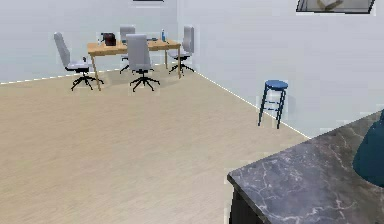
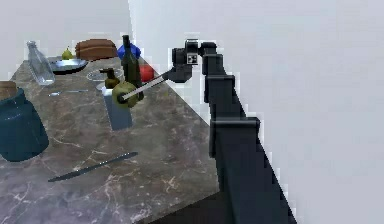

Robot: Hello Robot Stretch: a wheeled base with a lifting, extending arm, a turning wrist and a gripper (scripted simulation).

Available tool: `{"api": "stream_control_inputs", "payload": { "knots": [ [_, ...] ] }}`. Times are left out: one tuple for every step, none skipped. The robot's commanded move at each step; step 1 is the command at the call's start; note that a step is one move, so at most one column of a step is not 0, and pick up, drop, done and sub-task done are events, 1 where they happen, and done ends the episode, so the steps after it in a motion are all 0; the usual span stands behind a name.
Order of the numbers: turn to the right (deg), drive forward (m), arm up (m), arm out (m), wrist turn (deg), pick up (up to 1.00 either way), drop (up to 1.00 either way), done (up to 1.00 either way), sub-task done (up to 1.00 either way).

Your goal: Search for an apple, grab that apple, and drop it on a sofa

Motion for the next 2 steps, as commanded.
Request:
{"api": "stream_control_inputs", "payload": {
  "knots": [
    [0.0, 0.00, 0.00, 0.00, -45.0, 0.00, 0.00, 0.00, 0.00],
    [0.0, 0.00, 0.00, 0.00, -18.0, 0.00, 0.00, 0.00, 0.00]
  ]
}}
